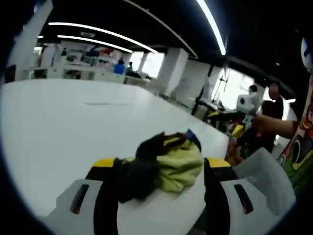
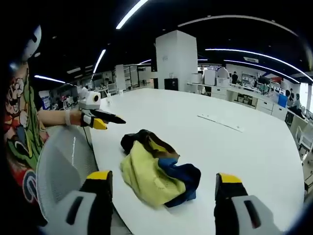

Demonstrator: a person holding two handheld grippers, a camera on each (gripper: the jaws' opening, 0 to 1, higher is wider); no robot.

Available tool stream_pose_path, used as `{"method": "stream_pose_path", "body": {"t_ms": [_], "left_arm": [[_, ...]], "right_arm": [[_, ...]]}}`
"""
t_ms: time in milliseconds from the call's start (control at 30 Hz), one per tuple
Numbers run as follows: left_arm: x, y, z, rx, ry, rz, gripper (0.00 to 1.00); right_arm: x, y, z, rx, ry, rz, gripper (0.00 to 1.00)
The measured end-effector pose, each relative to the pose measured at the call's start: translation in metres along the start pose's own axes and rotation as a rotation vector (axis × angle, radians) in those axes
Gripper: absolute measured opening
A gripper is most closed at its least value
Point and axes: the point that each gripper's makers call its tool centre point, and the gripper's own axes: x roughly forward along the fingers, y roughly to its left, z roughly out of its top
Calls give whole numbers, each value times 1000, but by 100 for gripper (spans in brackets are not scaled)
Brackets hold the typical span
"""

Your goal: Fold the garment on the visible template until the final outline fits inside the template.

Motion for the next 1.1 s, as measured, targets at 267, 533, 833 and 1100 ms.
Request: {"method": "stream_pose_path", "body": {"t_ms": [267,533,833,1100], "left_arm": [[0,2,0,4,-2,7,65],[-5,10,9,-13,-47,38,60],[-7,6,14,-1,-60,34,47],[-8,6,17,-6,-72,40,47]], "right_arm": [[-5,-11,-9,94,-40,-37,84],[3,-8,-5,102,-52,-26,83],[0,-8,-7,127,-57,-34,83],[-2,-6,-9,132,-57,-45,83]]}}
